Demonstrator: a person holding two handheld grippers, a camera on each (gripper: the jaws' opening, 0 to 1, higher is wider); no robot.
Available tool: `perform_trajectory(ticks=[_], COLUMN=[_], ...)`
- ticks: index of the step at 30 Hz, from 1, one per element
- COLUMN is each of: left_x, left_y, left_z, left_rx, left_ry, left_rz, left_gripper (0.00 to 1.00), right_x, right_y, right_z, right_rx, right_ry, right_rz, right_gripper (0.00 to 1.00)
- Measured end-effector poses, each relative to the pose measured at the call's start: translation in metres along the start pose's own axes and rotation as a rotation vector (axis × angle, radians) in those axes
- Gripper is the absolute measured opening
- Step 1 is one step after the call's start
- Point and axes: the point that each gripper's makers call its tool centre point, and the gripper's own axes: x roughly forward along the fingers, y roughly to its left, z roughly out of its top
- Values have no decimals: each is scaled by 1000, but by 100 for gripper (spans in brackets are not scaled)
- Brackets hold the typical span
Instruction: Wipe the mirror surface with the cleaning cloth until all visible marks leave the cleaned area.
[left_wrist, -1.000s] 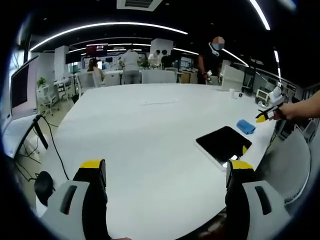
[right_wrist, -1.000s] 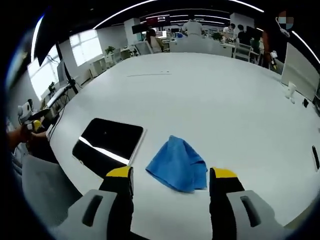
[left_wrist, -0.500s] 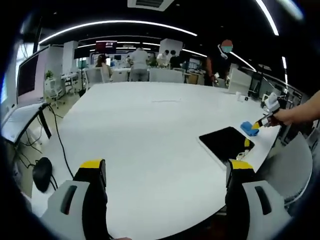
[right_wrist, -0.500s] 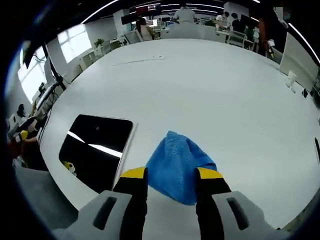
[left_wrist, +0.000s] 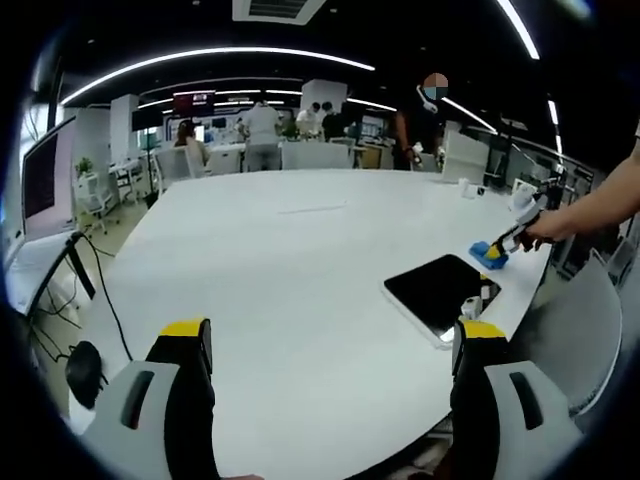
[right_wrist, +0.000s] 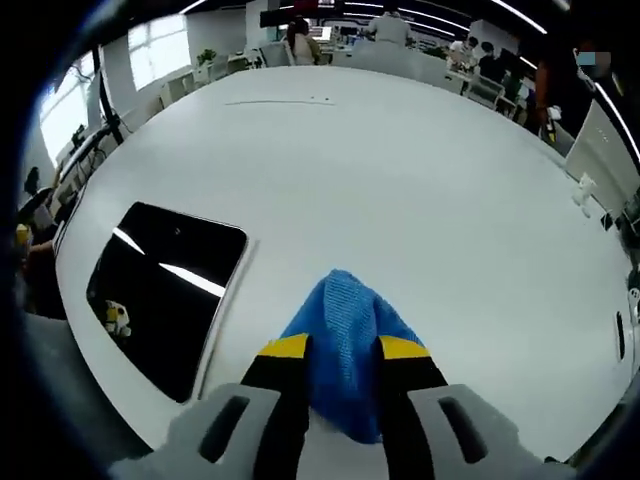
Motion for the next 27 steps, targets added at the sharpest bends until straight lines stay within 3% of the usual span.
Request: perform_trajectory(ticks=[1, 3, 4, 5, 6, 11, 17, 22, 27], left_x=[0, 1, 1, 1, 2, 7, 13, 17, 18], left_y=[0, -1, -2, -5, -5, 2, -2, -2, -5], left_z=[0, 1, 2, 3, 2, -2, -1, -3, -6], left_rx=[3, 0, 1, 1, 2, -8, 12, 10, 21], left_ry=[-1, -1, -3, -5, 0, 15, 24, 33, 30], left_rz=[2, -1, -5, -14, -17, -16, -49, -49, -36], left_gripper=[99, 99, 99, 99, 99, 98, 98, 98, 99], right_x=[1, 2, 4, 4, 3, 3, 0, -14, -15], right_y=[0, -15, -14, -12, -13, -15, -10, 4, 18], right_z=[-1, -5, -4, -3, -3, -2, 6, 33, 54], right_rx=[-2, -43, -25, 71, 96, 138, 267, 211, 228], right_ry=[8, 35, 30, 27, 29, 44, 45, -3, -23], right_rz=[-7, -79, -58, -39, -28, -10, 30, 71, 118], right_gripper=[22, 4, 4, 3, 3, 2, 2, 2, 2])
